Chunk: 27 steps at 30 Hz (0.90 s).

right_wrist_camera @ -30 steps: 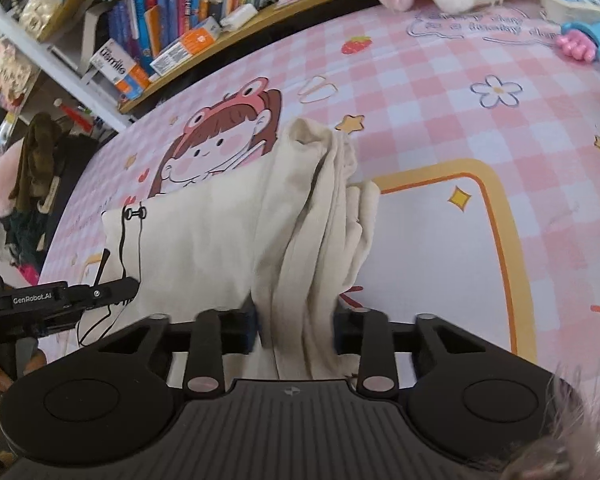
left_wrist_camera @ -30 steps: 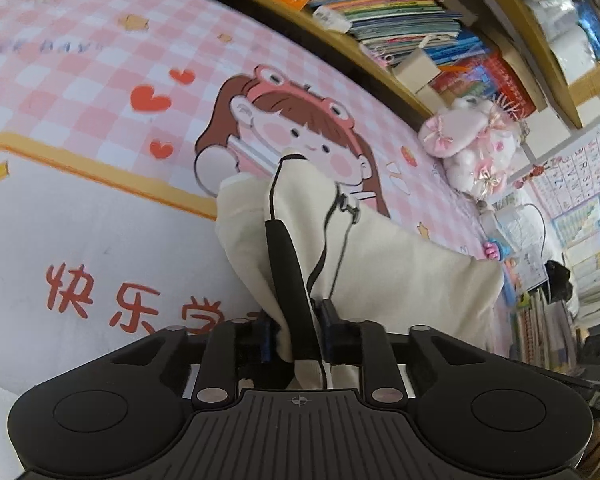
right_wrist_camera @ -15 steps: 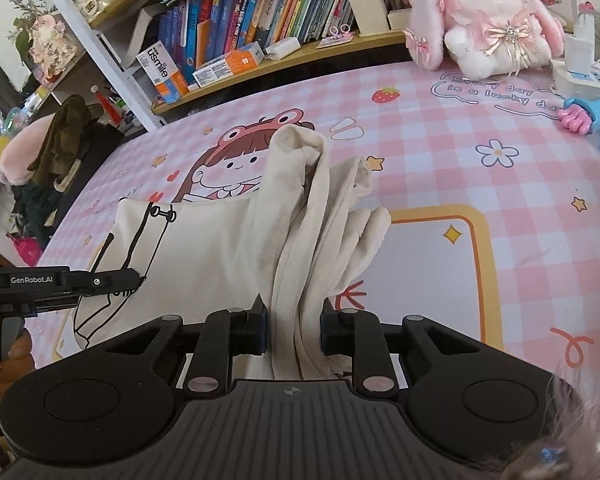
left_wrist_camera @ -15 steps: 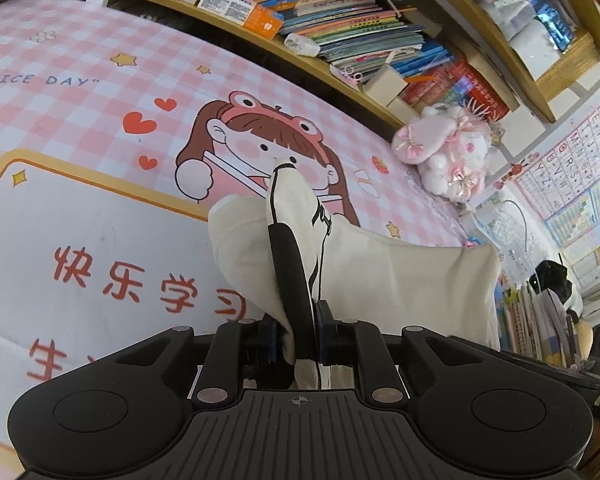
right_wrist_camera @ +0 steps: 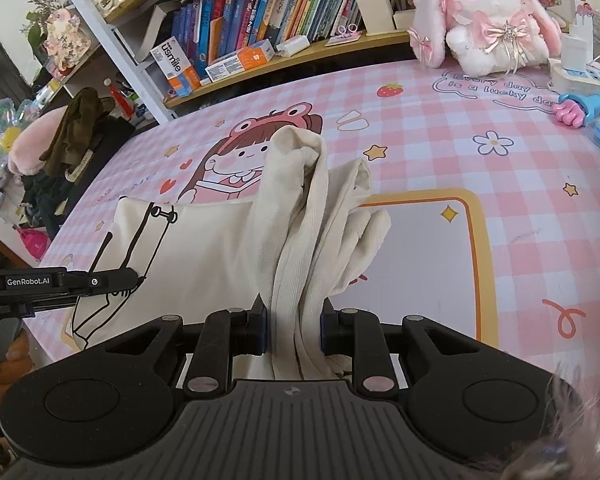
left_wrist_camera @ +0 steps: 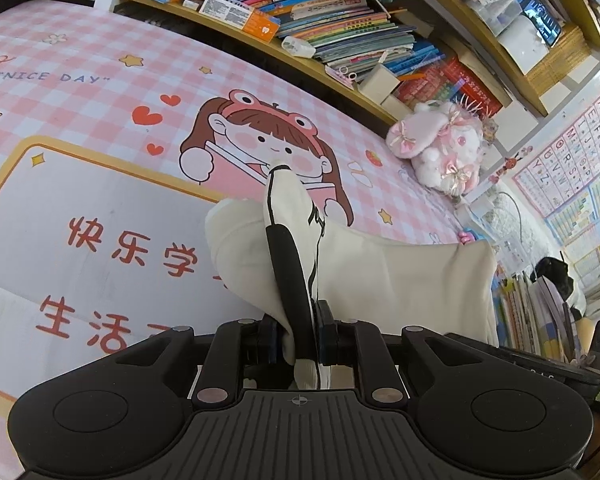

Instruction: Fold clothes

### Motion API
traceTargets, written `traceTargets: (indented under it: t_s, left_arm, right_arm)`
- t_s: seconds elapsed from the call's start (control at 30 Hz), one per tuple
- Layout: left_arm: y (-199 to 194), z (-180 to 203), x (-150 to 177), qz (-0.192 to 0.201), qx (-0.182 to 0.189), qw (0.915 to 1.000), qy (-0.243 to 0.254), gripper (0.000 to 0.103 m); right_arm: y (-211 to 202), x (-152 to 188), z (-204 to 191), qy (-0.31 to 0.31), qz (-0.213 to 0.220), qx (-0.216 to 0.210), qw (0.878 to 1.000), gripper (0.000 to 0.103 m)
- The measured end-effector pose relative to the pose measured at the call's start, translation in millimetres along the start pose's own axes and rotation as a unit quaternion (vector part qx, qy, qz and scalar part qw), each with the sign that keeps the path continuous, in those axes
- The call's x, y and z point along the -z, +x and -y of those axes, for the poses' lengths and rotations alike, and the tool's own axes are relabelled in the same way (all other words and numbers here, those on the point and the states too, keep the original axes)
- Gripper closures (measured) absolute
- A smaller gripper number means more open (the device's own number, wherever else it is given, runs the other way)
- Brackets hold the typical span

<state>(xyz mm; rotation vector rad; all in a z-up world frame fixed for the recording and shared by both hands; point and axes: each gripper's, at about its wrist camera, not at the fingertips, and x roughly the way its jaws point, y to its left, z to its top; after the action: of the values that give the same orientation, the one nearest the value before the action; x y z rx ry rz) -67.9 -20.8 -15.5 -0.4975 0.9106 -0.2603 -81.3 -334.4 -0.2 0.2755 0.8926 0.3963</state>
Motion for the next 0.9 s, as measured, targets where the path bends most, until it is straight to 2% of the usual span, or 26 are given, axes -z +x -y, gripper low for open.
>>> traceTargets:
  t_s: [0.5,0.9]
  left_arm:
    - [-6,-4,-7,-0.007,0.005,0.9998,0.016,0.087]
    - [-14,-46,-51,-0.002,0.021,0.9995,0.022,0.087]
  right_arm:
    - [-1,5,-7,0.008,0.007,0.002,1.000,0.083]
    - [31,-11,-47,0.006,0.017,0.008,1.000,0.083]
